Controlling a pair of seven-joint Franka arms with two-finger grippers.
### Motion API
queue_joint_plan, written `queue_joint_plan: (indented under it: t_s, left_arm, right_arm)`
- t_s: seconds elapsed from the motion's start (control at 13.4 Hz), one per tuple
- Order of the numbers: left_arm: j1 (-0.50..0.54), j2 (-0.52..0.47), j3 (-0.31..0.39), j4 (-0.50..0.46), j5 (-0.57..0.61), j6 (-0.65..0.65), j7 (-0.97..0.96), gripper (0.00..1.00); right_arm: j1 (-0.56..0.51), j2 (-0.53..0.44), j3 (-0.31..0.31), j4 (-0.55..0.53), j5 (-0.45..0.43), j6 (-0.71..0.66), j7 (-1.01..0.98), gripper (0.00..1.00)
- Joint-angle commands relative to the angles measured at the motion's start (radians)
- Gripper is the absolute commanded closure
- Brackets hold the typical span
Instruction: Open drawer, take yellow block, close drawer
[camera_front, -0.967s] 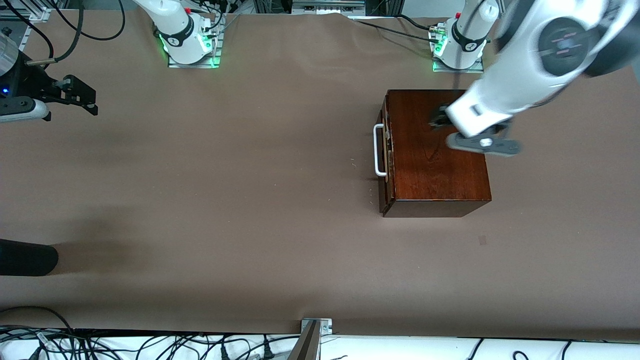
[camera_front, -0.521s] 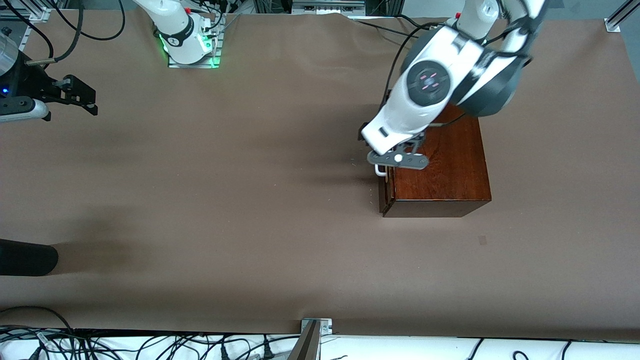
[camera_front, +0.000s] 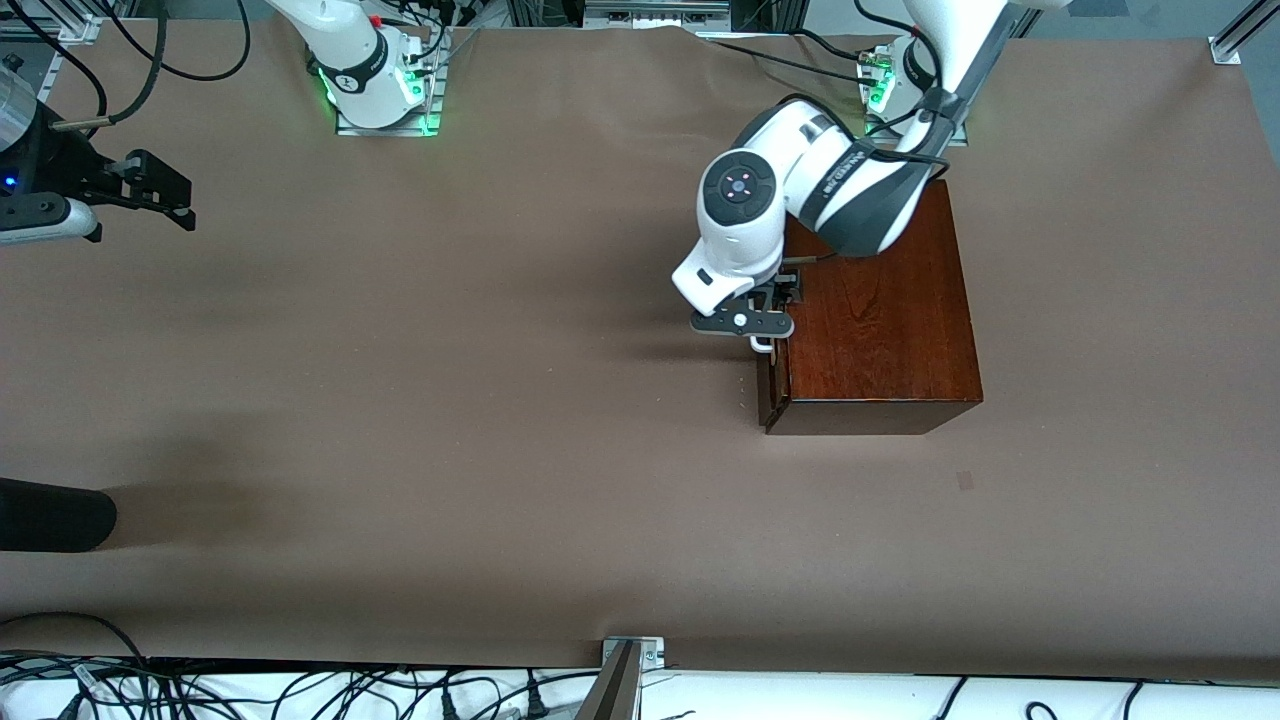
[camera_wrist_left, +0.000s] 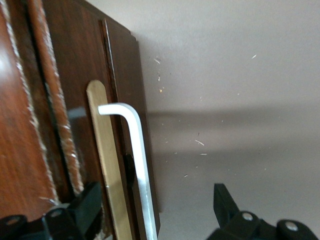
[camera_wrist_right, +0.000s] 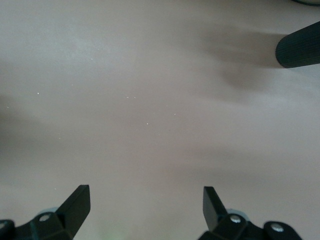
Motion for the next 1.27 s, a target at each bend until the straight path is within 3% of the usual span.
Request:
queue_joint_plan:
  t_s: [0.0,0.6,1.19]
  left_arm:
    - [-0.017,-0.003,0.004,-0.019,0.037,0.013,-0.019,0.0]
    - [-0.047,0.03,0.004,-0.018,0.088,0.023,-0.065,0.0]
    - [-0.086,0.091,0.001,-0.01,0.088,0.132,-0.132,0.0]
  right_arm:
    - [-0.013,0.005,0.008,0.019,0.012,-0.009,0.007,0.0]
    - [-0.013,0.005,0.007,0.017,0.012,-0.011,0.006,0.0]
    - [-0.013,0.007,0.007,0.017,0.012,-0.011,0.004,0.0]
